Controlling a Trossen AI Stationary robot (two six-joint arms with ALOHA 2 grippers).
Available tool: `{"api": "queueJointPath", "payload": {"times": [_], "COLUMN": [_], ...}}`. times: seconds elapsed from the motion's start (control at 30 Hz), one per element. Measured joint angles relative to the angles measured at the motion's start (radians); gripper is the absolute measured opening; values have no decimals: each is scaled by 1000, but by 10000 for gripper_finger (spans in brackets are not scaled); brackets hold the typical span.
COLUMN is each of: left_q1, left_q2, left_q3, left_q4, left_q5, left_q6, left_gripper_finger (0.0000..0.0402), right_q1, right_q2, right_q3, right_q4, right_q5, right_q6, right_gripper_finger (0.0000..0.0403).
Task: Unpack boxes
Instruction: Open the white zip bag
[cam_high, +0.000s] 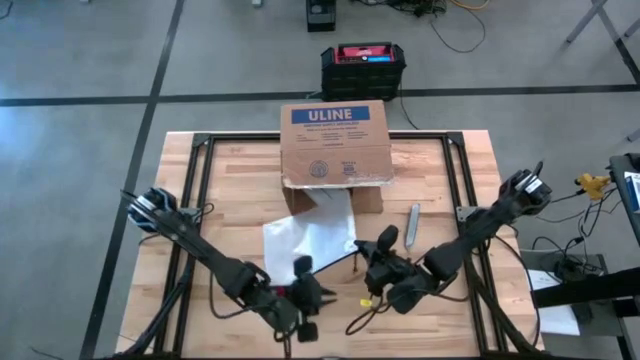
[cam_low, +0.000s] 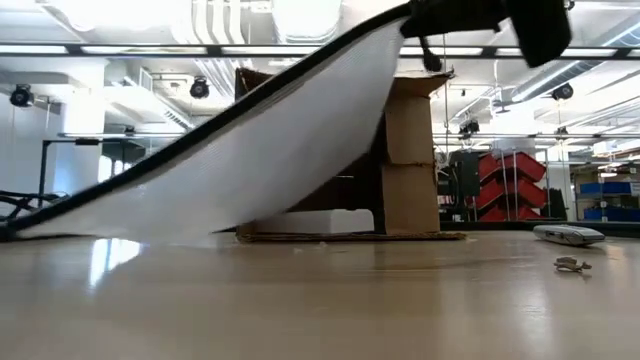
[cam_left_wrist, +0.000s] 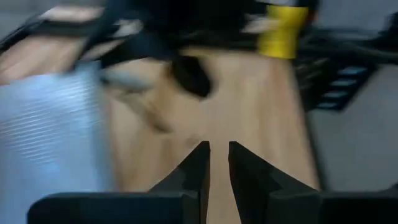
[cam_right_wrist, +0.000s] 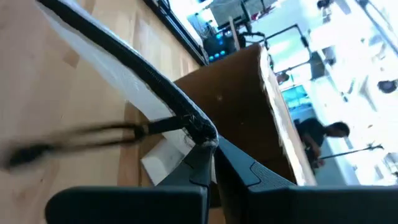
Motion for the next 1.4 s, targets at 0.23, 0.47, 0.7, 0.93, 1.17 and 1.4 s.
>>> {"api": "queueJointPath", "payload": {"times": [0.23, 0.47, 0.7, 0.93, 1.17, 1.4], "left_q1": [7, 7, -18, -109, -201, -235], "left_q2": [103, 106, 98, 89, 131, 264], "left_q3": [-4, -5, 8, 145, 146, 143], "left_q4": [-9, -419, -580, -534, -249, -228], "left_q5": [-89, -163, -82, -114, -204, -352], "left_q6": [-100, -393, -515, -610, -615, -650], "left_gripper_finger": [32, 25, 25, 25, 25, 25], "right_q1": [18, 50, 48, 6, -15, 5], "right_q2": [-67, -77, -11, 112, 282, 388], "right_q3": [0, 0, 0, 44, 234, 351], "right_q4": [-267, -310, -120, 63, 69, 64], "right_q5": [-19, -284, -435, -462, -424, -372], "right_q6": [256, 420, 479, 409, 231, 91], "right_gripper_finger": [0, 0, 0, 0, 0, 0]}}
